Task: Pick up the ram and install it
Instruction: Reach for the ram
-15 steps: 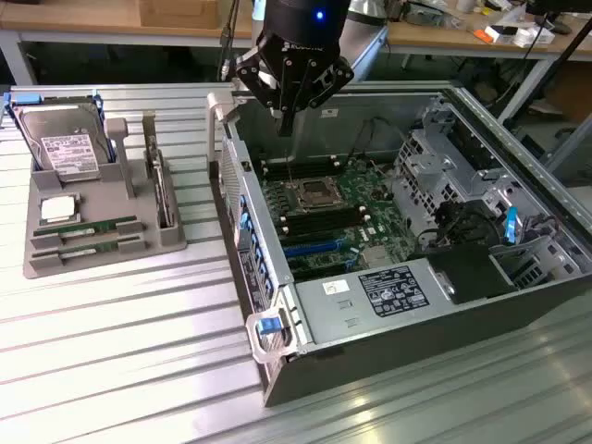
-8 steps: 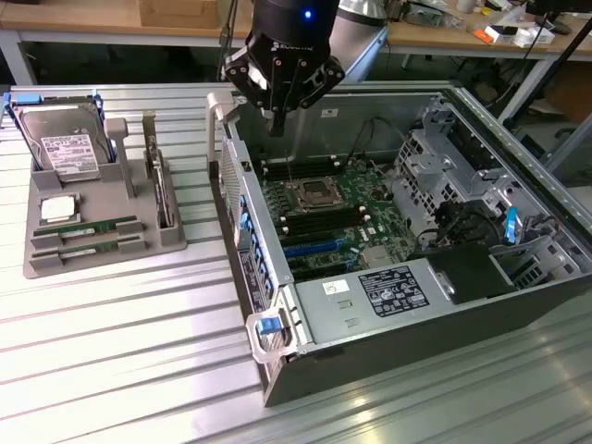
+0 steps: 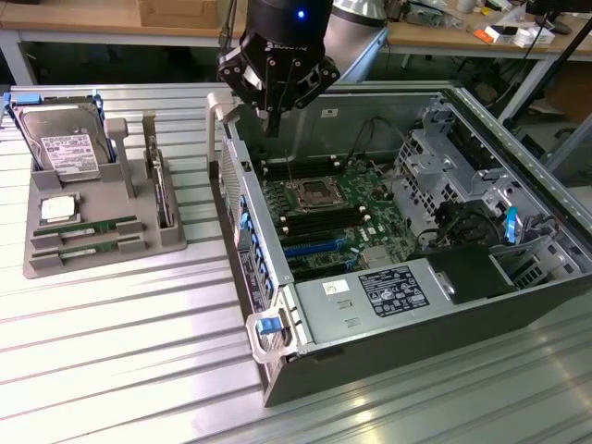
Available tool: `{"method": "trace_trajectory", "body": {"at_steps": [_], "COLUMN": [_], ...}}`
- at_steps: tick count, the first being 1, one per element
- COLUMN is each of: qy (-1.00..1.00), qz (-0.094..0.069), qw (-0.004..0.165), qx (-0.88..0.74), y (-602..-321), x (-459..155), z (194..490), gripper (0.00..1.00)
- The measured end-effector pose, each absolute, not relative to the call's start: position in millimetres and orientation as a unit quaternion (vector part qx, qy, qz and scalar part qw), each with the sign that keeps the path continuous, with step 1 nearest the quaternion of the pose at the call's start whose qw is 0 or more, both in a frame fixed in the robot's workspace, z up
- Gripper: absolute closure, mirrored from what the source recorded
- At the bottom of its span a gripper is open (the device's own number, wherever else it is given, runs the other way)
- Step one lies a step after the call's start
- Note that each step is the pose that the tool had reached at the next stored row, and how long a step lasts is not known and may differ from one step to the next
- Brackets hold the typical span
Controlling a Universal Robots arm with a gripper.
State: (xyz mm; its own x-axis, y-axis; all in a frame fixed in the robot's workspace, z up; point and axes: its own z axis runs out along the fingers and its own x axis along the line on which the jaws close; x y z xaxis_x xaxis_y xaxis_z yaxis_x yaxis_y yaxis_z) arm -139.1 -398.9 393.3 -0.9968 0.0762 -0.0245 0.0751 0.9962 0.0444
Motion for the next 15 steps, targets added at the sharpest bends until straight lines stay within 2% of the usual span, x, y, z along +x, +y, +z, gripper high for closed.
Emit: {"method": "trace_trajectory", "body": {"at_steps": [15], "qy": [0.999], "qz": [0.022], "qw": [0.013], "qx": [0.038], "y": [-399], "x": [-159], "z": [393], "gripper": [0.89]}}
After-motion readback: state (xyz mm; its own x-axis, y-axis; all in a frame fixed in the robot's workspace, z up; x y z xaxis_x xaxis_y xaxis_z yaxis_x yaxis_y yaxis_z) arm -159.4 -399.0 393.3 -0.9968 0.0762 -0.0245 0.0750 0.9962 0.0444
